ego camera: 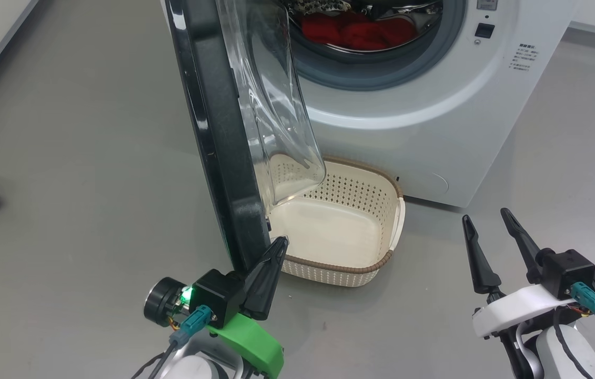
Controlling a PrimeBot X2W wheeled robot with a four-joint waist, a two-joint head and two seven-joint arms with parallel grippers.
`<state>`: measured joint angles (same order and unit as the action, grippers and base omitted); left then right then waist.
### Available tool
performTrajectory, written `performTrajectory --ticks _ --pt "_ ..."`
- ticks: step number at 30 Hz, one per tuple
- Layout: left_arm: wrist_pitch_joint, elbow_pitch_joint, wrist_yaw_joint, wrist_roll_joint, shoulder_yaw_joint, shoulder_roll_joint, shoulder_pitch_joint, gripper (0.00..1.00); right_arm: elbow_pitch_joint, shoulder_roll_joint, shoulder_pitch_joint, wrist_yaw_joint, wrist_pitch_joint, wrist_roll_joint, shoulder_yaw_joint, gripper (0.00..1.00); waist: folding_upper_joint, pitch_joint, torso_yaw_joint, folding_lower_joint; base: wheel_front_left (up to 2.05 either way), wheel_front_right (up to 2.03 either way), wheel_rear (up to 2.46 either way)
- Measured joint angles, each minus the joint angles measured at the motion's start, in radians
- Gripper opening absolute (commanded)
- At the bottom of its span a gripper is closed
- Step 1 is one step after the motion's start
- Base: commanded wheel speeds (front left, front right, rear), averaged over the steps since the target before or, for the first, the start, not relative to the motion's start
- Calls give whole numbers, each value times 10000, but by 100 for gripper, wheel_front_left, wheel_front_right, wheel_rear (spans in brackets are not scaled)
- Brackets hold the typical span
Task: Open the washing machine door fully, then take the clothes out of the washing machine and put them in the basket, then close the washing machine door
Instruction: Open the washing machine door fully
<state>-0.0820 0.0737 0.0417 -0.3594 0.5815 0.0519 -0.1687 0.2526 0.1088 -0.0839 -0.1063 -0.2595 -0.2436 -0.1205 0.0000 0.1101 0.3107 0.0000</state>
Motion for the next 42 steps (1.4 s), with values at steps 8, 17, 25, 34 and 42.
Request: performTrajectory --ticks 8,17,25,34,42 --pt "-92 138 58 -13 -96 -13 0 0 -6 -6 -43 -58 0 75 54 100 0 4 67 0 0 0 0" --pt "-173 230 58 -261 -142 -33 0 0 -29 -10 -72 -59 0 77 251 100 0 -38 330 0 0 0 0" --pt "-349 334 161 -274 -548 -35 2 0 -38 -61 -74 -71 0 165 196 100 0 -35 564 0 0 0 0" --pt "-474 535 349 -485 -1260 56 7 0 -54 -75 -78 -73 0 198 205 100 0 15 683 1 0 0 0" --pt "-750 736 518 -627 -2163 320 0 0 -117 -75 -124 -105 0 265 198 100 0 130 715 0 0 0 0"
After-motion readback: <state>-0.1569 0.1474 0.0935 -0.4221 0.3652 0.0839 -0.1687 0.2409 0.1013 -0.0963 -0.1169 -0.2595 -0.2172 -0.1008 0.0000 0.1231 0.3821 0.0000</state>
